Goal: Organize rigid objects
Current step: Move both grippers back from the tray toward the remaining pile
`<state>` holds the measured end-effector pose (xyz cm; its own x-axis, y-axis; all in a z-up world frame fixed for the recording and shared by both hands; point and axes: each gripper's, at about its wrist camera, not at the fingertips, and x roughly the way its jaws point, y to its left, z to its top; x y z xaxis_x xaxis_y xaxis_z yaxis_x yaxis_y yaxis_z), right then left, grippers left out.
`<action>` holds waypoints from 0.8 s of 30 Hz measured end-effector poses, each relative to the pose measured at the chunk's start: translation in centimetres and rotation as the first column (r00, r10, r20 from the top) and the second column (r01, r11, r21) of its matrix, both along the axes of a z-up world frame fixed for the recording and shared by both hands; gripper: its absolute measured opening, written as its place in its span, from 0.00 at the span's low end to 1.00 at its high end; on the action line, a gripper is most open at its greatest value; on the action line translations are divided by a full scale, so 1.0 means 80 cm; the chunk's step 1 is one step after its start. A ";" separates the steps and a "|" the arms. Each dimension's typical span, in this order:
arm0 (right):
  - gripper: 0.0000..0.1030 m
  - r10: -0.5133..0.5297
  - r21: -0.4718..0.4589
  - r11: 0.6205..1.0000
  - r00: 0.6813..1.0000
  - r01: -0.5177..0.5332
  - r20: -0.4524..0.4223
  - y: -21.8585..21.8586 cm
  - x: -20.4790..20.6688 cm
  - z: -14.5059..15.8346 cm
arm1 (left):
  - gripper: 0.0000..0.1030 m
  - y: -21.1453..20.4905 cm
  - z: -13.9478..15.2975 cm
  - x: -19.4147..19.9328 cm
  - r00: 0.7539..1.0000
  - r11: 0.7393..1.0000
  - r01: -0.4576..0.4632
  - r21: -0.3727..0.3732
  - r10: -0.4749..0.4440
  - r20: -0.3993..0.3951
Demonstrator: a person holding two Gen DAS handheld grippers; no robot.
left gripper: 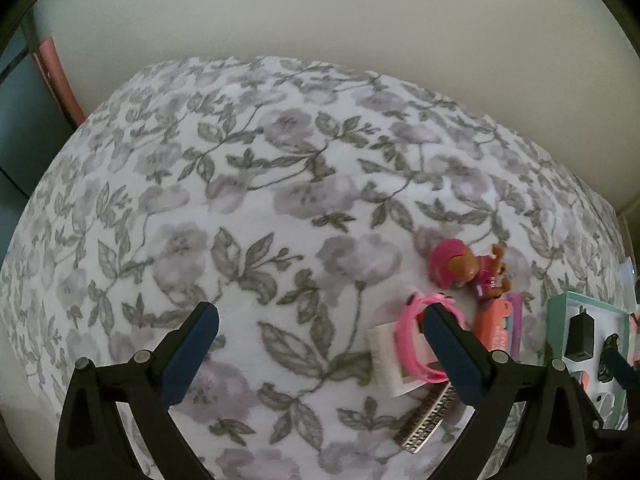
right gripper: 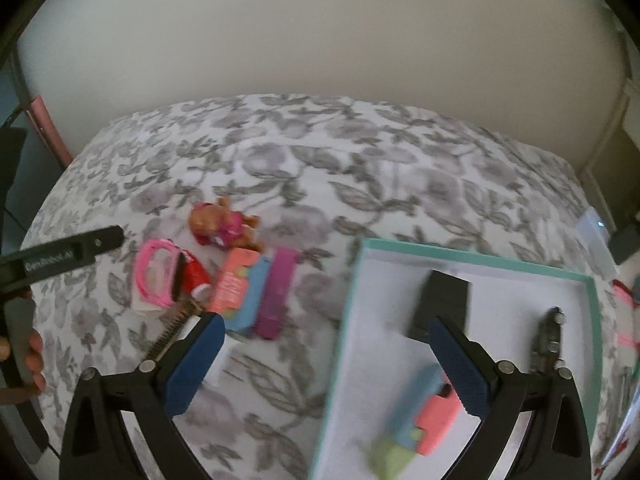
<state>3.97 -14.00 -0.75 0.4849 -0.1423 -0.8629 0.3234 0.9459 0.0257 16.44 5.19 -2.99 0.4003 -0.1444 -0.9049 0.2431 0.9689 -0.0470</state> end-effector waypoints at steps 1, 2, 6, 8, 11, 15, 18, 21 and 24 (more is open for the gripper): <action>1.00 0.009 0.010 1.000 1.000 -0.009 -0.002 0.006 0.005 -0.002 | 0.99 0.004 -0.001 0.001 1.000 1.000 -0.007 -0.005 0.007 -0.008; 1.00 0.016 0.015 1.000 1.000 -0.016 -0.004 0.010 0.009 -0.004 | 0.99 0.007 -0.003 0.002 1.000 1.000 -0.014 -0.013 0.014 -0.015; 1.00 0.049 0.022 0.999 0.998 -0.049 -0.025 0.033 0.021 -0.017 | 0.99 0.018 -0.010 0.007 0.998 0.998 -0.040 -0.051 0.037 -0.052; 1.00 0.069 0.037 0.997 0.997 -0.067 -0.039 0.044 0.025 -0.025 | 0.99 0.018 -0.015 0.008 0.997 0.998 -0.039 -0.056 0.035 -0.070; 1.00 0.086 0.053 0.995 0.995 -0.084 -0.054 0.055 0.026 -0.037 | 0.98 0.013 -0.019 0.009 0.996 0.997 -0.031 -0.066 0.026 -0.083; 0.99 0.089 0.080 0.993 0.993 -0.083 -0.076 0.060 0.025 -0.053 | 0.96 0.008 -0.021 0.008 0.995 0.996 -0.021 -0.089 0.013 -0.094; 0.99 0.081 0.106 0.992 0.994 -0.073 -0.072 0.057 0.023 -0.058 | 0.95 0.004 -0.025 0.008 0.994 0.995 -0.020 -0.101 0.009 -0.108; 0.98 0.095 0.128 0.988 0.993 -0.085 -0.077 0.058 0.023 -0.062 | 0.89 -0.004 -0.028 0.007 0.994 0.996 0.002 -0.092 -0.012 -0.112; 0.95 0.104 0.139 0.986 0.991 -0.091 -0.089 0.062 0.024 -0.067 | 0.82 -0.011 -0.033 0.007 0.992 0.996 0.020 -0.085 -0.031 -0.124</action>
<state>5.91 -9.07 -6.10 0.4049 0.0217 -0.9141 0.2369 0.9631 0.1278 17.01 4.30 -5.61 0.2797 -0.2299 -0.9321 0.2546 0.9539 -0.1589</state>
